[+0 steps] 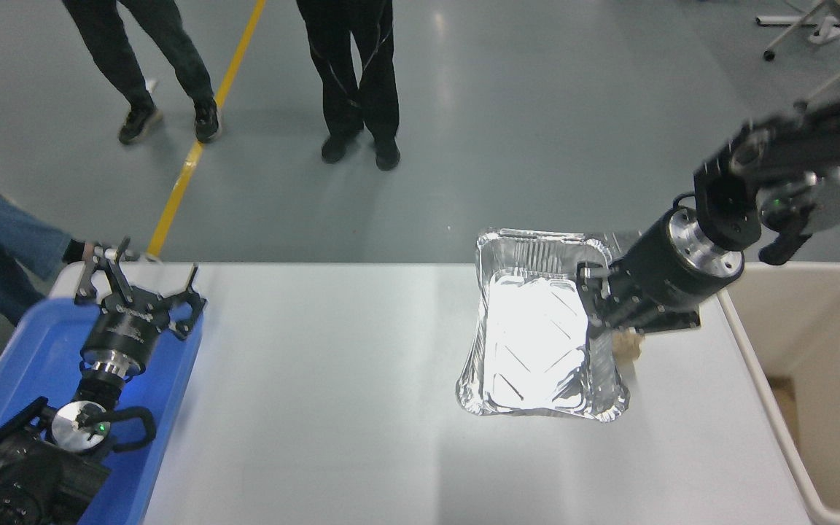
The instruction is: Pick up foil plate and place in dustbin
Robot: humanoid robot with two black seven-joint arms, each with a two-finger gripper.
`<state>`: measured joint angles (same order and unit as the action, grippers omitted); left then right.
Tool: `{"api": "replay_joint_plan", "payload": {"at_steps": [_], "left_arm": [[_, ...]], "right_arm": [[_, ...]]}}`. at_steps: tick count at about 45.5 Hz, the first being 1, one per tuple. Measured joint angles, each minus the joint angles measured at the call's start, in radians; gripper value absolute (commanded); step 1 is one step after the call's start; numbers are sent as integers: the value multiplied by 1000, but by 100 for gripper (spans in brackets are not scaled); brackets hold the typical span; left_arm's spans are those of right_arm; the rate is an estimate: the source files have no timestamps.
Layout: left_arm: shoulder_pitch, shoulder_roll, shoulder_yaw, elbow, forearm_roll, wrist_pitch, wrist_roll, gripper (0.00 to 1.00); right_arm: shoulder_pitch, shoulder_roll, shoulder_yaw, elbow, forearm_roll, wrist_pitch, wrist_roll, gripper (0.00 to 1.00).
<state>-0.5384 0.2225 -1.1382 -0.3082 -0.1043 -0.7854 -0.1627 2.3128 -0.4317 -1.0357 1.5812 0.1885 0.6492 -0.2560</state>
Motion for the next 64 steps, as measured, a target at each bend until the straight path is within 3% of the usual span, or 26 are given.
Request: {"api": "replay_joint_plan", "payload": {"at_steps": [16, 32, 41, 64], "left_arm": [[0, 0, 0, 0, 0, 0, -1, 99], [0, 0, 0, 0, 0, 0, -1, 99], [0, 0, 0, 0, 0, 0, -1, 99], [0, 0, 0, 0, 0, 0, -1, 99]], "right_arm": [[260, -49, -29, 10, -1, 111, 0, 0], [243, -53, -60, -16, -21, 132, -3, 0], [73, -70, -86, -147, -57, 135, -4, 0], [-650, -153, 79, -836, -81, 53, -3, 0]]}}
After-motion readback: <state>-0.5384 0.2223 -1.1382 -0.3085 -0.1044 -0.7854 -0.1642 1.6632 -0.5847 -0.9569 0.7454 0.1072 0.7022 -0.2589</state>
